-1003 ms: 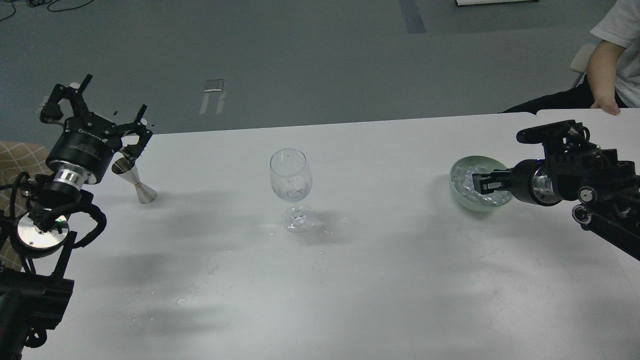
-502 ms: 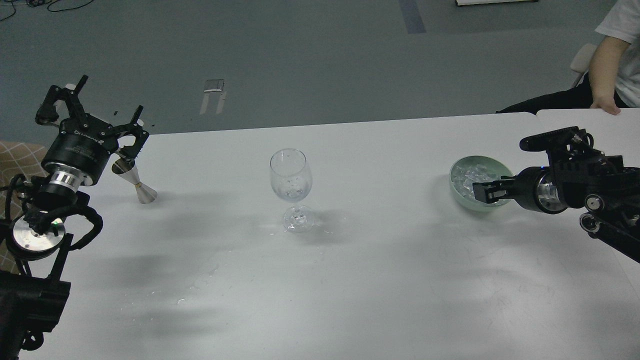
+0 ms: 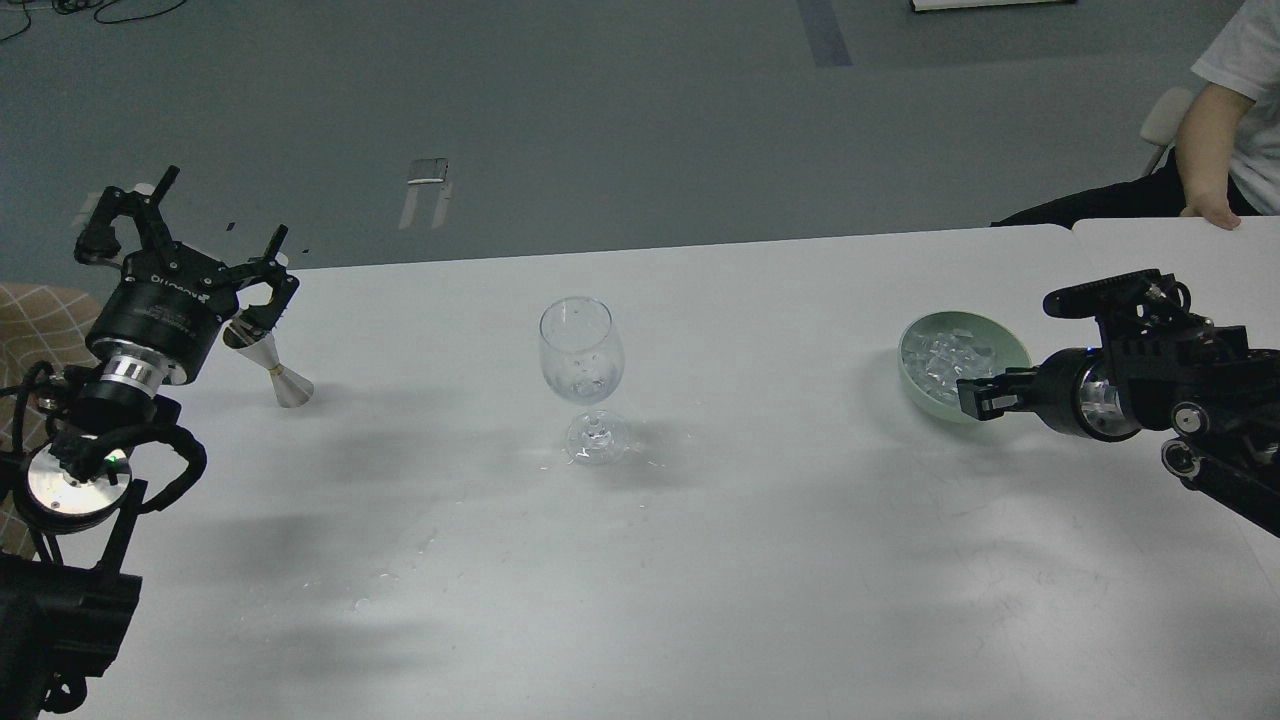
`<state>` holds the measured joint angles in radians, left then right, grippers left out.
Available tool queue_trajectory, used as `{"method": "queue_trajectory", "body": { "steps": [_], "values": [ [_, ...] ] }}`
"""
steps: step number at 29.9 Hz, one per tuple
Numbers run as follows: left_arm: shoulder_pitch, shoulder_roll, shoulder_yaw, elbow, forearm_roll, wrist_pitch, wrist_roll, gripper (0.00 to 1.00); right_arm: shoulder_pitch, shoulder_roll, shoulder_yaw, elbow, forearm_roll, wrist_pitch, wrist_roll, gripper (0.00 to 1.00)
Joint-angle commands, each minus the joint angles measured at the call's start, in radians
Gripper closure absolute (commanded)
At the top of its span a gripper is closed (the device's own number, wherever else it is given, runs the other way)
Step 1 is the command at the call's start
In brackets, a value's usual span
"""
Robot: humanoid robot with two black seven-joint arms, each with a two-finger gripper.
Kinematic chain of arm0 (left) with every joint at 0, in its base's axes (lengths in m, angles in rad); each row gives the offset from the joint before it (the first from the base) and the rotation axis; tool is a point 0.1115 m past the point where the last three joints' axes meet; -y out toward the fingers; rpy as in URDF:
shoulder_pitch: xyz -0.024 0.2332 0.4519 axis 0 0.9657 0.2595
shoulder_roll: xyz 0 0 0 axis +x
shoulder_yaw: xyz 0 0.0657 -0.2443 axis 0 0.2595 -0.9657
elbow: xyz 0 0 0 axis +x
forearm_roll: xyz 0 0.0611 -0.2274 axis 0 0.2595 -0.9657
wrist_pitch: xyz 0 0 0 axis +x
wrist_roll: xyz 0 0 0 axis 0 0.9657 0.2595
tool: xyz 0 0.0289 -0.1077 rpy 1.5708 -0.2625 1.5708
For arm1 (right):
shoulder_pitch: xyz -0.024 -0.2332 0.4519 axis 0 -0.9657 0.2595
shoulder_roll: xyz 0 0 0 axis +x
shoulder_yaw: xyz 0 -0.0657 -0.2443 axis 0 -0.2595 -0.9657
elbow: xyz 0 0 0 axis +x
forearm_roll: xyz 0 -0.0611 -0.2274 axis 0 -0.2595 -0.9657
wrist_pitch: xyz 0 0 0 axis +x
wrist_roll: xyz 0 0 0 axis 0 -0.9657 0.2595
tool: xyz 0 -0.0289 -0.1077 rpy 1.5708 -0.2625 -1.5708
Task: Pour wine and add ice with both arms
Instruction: 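Pick an ice cube from the green bowl with the right gripper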
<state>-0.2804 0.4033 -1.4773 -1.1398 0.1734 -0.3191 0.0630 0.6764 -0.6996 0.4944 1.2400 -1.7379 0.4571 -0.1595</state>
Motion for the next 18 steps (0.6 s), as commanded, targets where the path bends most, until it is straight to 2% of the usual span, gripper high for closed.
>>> {"method": "queue_trajectory", "body": {
  "steps": [1,18],
  "values": [
    [0.001,-0.001,0.0,0.005,0.0,0.0,0.0,0.02,0.002,0.005,0.001,-0.002,0.0,0.0,-0.002,0.48],
    [0.001,-0.004,-0.006,0.038,0.0,-0.018,0.0,0.02,0.008,0.045,0.001,-0.036,0.0,-0.003,-0.002,0.51]
  ]
}}
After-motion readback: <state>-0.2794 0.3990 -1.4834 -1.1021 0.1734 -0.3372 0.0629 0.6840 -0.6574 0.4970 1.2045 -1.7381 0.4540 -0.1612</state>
